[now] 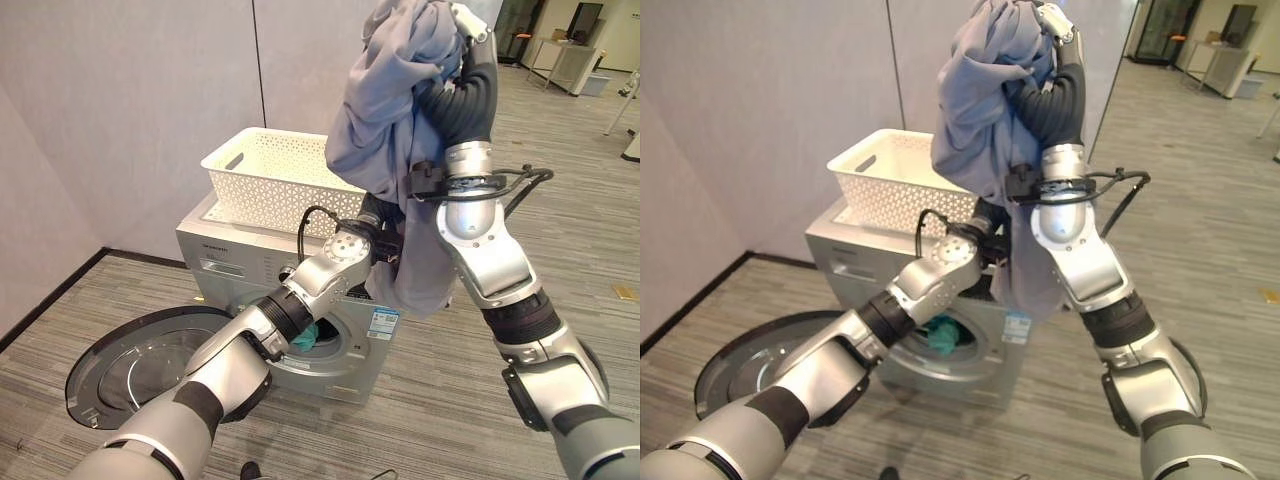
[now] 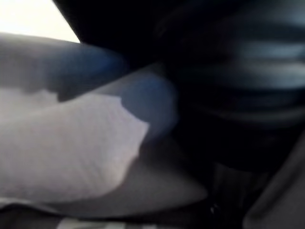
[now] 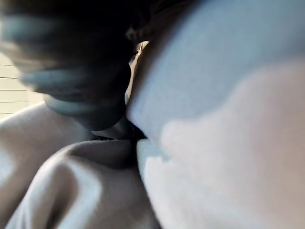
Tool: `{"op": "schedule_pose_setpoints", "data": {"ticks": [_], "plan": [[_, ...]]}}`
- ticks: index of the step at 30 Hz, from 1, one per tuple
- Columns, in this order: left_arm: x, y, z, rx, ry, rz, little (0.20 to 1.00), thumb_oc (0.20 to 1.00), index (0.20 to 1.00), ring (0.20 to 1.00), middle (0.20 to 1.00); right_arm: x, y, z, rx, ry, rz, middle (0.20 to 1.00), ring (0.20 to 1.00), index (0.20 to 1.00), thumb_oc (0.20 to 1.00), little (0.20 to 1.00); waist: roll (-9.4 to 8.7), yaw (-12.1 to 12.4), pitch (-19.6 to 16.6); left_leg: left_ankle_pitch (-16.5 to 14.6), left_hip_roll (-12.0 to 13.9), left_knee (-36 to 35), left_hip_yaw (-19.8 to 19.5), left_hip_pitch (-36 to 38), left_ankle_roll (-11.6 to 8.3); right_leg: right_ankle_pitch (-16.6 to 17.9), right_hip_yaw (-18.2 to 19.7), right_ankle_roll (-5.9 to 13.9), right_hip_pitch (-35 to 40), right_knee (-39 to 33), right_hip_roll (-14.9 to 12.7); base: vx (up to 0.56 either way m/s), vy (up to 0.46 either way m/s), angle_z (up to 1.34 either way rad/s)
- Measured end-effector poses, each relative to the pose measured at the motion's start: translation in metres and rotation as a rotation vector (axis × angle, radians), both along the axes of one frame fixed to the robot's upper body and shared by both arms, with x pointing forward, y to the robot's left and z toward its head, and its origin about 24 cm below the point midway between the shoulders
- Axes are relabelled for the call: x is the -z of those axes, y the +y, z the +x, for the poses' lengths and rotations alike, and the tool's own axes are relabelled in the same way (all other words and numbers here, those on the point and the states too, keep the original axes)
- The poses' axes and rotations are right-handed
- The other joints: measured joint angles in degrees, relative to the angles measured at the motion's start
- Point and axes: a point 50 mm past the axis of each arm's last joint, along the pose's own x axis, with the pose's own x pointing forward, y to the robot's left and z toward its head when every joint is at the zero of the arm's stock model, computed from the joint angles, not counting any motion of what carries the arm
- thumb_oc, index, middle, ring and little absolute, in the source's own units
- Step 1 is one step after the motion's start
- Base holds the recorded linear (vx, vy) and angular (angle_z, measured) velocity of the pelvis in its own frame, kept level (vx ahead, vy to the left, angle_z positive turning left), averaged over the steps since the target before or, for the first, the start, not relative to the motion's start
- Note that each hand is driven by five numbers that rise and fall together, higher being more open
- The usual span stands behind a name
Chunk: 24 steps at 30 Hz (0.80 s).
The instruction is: Grab the laundry basket,head to the washer,open it,put in the laundry and shut it.
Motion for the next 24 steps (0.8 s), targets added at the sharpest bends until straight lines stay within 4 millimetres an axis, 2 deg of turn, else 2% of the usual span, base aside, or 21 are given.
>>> {"op": "schedule_pose_setpoints", "data": {"ticks": [3,4,12,17,18,19,20,21,23,24], "plan": [[-0.001,0.002,-0.001,-0.001,-0.007,-0.006,1.000,1.000,1.000,1.000,1.000,0.008,0.004,-0.001,-0.021,0.020,0.015,0.200,0.200,0.200,0.200,0.200,0.11,0.0,-0.7,0.0,0.1,-0.1,0.5,0.0,0.00,0.0,0.4,-0.02,-0.4,0.0,0.0,0.02,0.014,-0.07],[-0.001,0.003,-0.002,0.002,-0.012,-0.012,0.200,0.200,0.200,0.200,0.200,0.012,0.004,-0.001,-0.023,0.033,0.015,0.200,0.200,0.200,0.200,0.200,0.12,0.0,-0.7,0.0,0.1,-0.1,0.5,0.0,0.00,0.0,0.5,-0.02,-0.5,0.1,0.0,0.02,0.019,-0.05],[0.003,0.005,-0.004,0.000,-0.008,-0.035,0.200,0.200,0.200,0.200,0.200,0.026,0.004,-0.001,-0.031,0.079,0.030,0.200,0.200,0.200,0.200,0.200,0.53,-0.1,-1.2,0.0,0.3,-0.2,0.9,0.0,0.00,0.1,1.0,-0.11,-0.9,0.2,0.0,0.01,0.006,-0.03],[0.013,0.013,-0.007,-0.034,0.031,-0.093,0.200,0.200,0.200,0.200,0.200,0.034,0.007,-0.002,-0.045,0.100,0.030,0.200,0.200,0.200,0.200,0.200,0.89,-0.1,-2.3,0.0,0.4,-0.3,1.0,0.0,0.00,0.0,1.1,-0.16,-1.1,0.1,0.0,0.00,0.000,0.00],[0.016,0.014,-0.007,-0.043,0.043,-0.098,0.200,0.200,0.200,0.200,0.200,0.036,0.007,-0.002,-0.046,0.105,0.030,0.225,0.225,0.225,0.225,0.225,0.91,-0.1,-2.3,0.0,0.4,-0.3,1.0,0.0,0.00,0.0,1.1,-0.17,-1.1,0.1,0.1,0.00,0.000,0.00],[0.017,0.014,-0.007,-0.050,0.048,-0.102,0.200,0.200,0.200,0.200,0.200,0.037,0.007,-0.003,-0.048,0.106,0.032,0.423,0.423,0.423,0.423,0.423,0.91,-0.1,-2.3,0.0,0.4,-0.3,1.0,0.0,0.00,0.0,1.1,-0.17,-1.1,0.1,0.1,0.00,0.000,0.00],[0.017,0.014,-0.007,-0.052,0.052,-0.106,0.200,0.200,0.200,0.200,0.200,0.037,0.007,-0.003,-0.051,0.105,0.034,0.655,0.655,0.655,0.655,0.655,0.91,-0.1,-2.3,0.0,0.4,-0.3,1.0,0.0,0.00,0.0,1.1,-0.17,-1.1,0.1,0.1,0.00,0.000,0.00],[0.018,0.013,-0.007,-0.052,0.054,-0.109,0.200,0.200,0.200,0.200,0.200,0.039,0.007,-0.003,-0.053,0.107,0.035,0.655,0.655,0.655,0.655,0.655,0.91,-0.1,-2.3,0.0,0.4,-0.3,1.0,0.0,0.00,0.0,1.1,-0.17,-1.1,0.1,0.1,0.00,0.000,0.00],[0.017,0.014,-0.007,-0.058,0.054,-0.111,0.200,0.200,0.200,0.200,0.200,0.040,0.007,-0.003,-0.056,0.115,0.038,1.000,1.000,1.000,1.000,1.000,0.91,-0.1,-2.3,0.0,0.4,-0.3,1.0,0.0,0.00,0.0,1.1,-0.17,-1.1,0.1,0.1,0.00,0.000,0.00],[0.017,0.014,-0.007,-0.059,0.054,-0.111,0.200,0.200,0.200,0.200,0.200,0.040,0.007,-0.003,-0.062,0.120,0.045,1.000,1.000,1.000,1.000,1.000,0.91,-0.1,-2.3,0.0,0.4,-0.3,1.0,0.0,0.00,0.0,1.1,-0.17,-1.1,0.1,0.1,0.00,0.000,0.00]]}}
